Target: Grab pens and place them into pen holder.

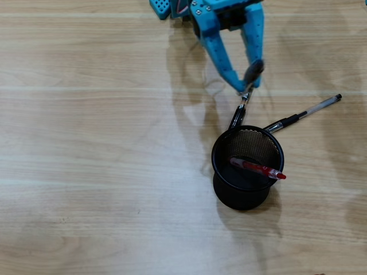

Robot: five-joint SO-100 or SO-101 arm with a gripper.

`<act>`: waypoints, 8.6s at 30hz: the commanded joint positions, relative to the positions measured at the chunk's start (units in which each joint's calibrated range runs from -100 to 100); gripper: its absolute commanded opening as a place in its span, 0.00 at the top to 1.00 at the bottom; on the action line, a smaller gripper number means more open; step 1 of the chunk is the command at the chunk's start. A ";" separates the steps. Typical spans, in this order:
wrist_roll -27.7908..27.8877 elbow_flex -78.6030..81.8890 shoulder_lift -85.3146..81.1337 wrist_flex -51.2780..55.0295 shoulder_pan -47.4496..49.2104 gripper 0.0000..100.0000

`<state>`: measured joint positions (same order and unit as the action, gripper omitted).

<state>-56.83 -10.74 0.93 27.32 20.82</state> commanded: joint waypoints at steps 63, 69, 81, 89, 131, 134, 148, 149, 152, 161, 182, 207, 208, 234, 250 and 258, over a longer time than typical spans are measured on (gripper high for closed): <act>-0.24 44.13 -20.43 -15.79 -3.12 0.98; -0.29 54.54 -29.60 -15.79 -3.03 0.98; -7.99 62.14 -33.33 -14.06 2.45 0.98; -7.99 49.38 -33.25 20.65 9.31 0.98; -18.30 -9.17 15.67 62.66 16.26 0.76; -18.30 -11.62 18.39 62.66 16.81 0.76; -18.36 -15.24 31.63 56.01 15.71 0.76; -18.36 -15.24 32.65 54.64 15.71 0.76; -18.36 -15.24 35.12 51.27 15.71 0.76; -18.41 -15.24 36.98 51.45 14.80 0.76; -18.41 -15.24 36.98 51.54 13.61 0.97; -16.52 -17.14 7.18 72.68 9.04 0.98; -15.69 -17.14 5.56 72.68 8.22 0.98; -1.03 -16.96 3.10 15.64 -0.20 0.98; -0.50 -13.52 17.96 -10.05 -0.29 0.98; -0.76 -10.26 17.88 -11.15 -0.29 0.87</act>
<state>-57.50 -21.03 19.54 17.31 20.72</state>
